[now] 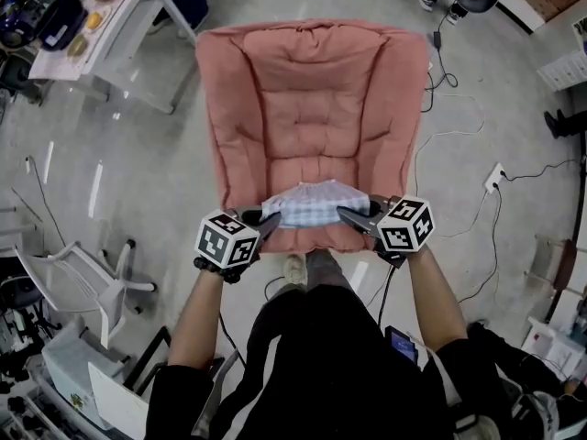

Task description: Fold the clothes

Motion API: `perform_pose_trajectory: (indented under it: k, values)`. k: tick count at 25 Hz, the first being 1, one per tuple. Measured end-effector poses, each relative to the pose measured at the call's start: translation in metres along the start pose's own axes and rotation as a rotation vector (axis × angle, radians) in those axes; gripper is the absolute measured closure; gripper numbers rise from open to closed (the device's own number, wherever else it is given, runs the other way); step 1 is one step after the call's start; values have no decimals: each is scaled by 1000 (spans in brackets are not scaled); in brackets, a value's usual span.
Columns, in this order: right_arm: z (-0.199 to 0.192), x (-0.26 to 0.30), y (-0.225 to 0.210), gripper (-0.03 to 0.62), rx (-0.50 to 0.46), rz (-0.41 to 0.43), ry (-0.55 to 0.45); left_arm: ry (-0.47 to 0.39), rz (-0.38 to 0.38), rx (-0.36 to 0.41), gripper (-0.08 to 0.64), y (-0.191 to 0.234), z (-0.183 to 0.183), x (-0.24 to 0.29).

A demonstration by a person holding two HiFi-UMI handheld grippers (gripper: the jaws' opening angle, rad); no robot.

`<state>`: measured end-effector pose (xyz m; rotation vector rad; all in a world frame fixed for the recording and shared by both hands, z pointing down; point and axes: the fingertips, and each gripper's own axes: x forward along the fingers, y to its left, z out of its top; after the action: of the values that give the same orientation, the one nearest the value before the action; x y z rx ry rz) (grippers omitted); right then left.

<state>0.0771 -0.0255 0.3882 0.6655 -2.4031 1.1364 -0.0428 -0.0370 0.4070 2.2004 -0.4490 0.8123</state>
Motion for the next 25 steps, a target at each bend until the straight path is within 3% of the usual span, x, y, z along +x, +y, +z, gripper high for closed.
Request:
perform_pose_trajectory:
  k: [8, 18, 25]
  values:
    - [-93, 16, 39, 574, 64, -39, 21, 101, -42, 7, 537, -28, -93, 5]
    - [-137, 23, 61, 574, 81, -103, 48, 136, -108, 33, 537, -47, -140, 5]
    - [-159, 24, 73, 572, 124, -99, 75, 159, -140, 22, 537, -56, -159, 4]
